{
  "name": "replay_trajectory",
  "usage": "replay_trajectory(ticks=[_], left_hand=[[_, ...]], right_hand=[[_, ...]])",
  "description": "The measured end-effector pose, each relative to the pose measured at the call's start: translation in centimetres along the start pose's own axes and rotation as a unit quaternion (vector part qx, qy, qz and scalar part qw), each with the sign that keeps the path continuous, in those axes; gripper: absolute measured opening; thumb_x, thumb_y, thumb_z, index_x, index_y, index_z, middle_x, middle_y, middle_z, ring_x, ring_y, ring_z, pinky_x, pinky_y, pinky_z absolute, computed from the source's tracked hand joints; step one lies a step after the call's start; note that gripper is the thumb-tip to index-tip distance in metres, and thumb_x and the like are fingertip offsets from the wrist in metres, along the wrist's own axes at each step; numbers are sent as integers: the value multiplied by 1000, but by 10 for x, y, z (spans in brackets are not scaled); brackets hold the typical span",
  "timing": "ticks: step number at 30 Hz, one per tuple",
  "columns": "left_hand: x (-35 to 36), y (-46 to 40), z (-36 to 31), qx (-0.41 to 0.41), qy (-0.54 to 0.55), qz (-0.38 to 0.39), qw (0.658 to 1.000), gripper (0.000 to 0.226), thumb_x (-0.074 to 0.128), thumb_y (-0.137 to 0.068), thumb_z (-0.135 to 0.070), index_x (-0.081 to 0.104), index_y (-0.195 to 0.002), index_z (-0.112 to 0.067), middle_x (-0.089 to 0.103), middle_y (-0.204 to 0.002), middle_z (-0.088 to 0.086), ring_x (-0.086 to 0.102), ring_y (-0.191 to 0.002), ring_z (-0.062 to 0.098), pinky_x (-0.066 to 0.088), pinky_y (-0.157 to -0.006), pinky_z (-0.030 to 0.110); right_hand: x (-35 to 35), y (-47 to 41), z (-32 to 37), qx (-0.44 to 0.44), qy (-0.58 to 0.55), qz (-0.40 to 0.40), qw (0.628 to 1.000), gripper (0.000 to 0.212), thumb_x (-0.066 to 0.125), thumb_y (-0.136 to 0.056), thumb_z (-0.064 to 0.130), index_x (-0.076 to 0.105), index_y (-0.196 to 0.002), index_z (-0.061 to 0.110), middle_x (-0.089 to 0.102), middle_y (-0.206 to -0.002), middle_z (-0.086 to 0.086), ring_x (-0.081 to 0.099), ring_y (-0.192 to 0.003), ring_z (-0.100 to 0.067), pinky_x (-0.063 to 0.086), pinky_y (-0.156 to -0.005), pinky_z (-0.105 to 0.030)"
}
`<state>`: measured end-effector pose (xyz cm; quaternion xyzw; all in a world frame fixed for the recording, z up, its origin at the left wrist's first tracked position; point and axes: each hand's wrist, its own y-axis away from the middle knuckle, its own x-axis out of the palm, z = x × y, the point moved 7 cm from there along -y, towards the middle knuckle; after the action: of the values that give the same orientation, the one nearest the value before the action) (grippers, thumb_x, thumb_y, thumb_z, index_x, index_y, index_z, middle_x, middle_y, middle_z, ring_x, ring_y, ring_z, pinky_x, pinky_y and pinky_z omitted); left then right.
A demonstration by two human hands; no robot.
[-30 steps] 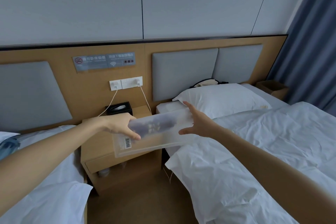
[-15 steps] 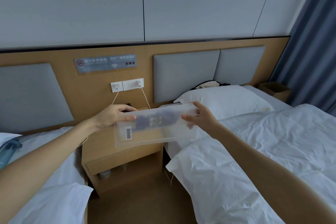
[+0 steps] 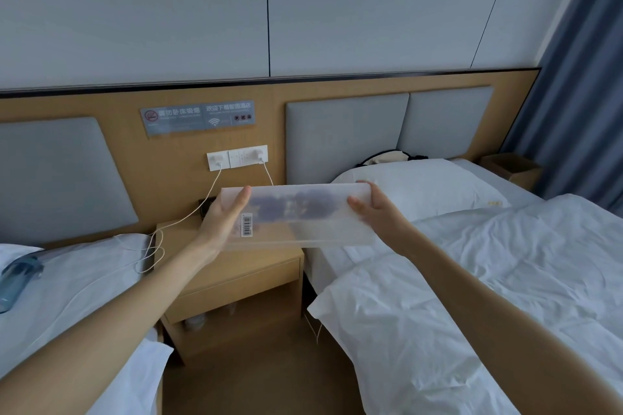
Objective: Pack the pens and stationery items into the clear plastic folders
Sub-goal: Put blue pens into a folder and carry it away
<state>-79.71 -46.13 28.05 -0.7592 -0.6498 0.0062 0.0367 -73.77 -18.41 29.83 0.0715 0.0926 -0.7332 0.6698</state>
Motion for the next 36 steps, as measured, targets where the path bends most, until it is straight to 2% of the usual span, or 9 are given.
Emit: replay_trajectory(ticks=[5,11,13,15,17,20,25,32,36], left_hand=[[4,0,-19,39,-24,11,999,85,72,-48,-79,61,-107,-19,69,-106,7,65,-103,26,47,-95,55],[-5,-4,-34,50,-38,15,998,86,82,-37,-72,62,-99,-16,69,-99,9,67,-97,28,55,-82,49],[-8,-5,-34,56,-19,-2,998,73,83,-46,-64,62,-96,-15,69,-96,8,68,-90,24,59,-71,42],[-9,-5,-33,53,15,-14,998,51,77,-60,-47,61,-96,-15,69,-94,6,69,-89,22,60,-64,38],[-11,-6,-29,38,48,-19,998,40,71,-66,-35,62,-98,-15,69,-92,2,69,-87,18,60,-61,37],[-13,-6,-27,23,68,4,997,40,71,-65,-35,61,-99,-15,68,-90,1,70,-77,11,60,-57,33],[-12,-2,-29,30,47,9,998,88,89,-29,-63,62,-98,-14,73,-87,-2,71,-83,16,60,-60,36],[-1,4,-30,67,-11,-17,998,84,83,-37,-70,61,-99,-18,70,-93,2,68,-95,26,54,-84,52],[5,8,-33,91,-36,-34,995,98,78,-37,-76,60,-111,-15,68,-102,5,65,-99,23,53,-88,42]], right_hand=[[3,4,1,5,-3,0,1000,50,48,-99,29,24,-143,27,53,-106,13,59,-86,-1,50,-65,-13],[4,9,5,-22,-30,5,999,39,54,-96,22,40,-132,22,59,-104,6,61,-86,-2,52,-71,-14],[4,7,5,-25,-30,-6,999,34,55,-95,26,45,-128,25,62,-105,7,62,-90,-2,51,-77,-17],[5,7,9,-32,-45,-31,998,17,50,-98,32,57,-109,20,63,-87,9,60,-75,-2,49,-72,-20],[1,6,14,-3,-113,-63,992,33,39,-101,40,61,-102,15,61,-77,9,57,-59,1,45,-59,-15],[-6,0,16,45,-210,-56,975,56,26,-101,50,55,-130,13,64,-109,-5,64,-86,-11,51,-70,-22],[3,-6,23,44,-191,-24,980,57,23,-100,53,58,-126,16,68,-114,-2,67,-96,-10,52,-70,-21],[2,-5,24,27,-102,-66,992,48,36,-97,54,65,-115,21,70,-111,3,63,-103,-15,47,-90,-33],[-2,-2,25,-8,-64,-76,995,27,55,-93,42,63,-111,23,64,-118,-3,62,-98,-15,50,-85,-30]])
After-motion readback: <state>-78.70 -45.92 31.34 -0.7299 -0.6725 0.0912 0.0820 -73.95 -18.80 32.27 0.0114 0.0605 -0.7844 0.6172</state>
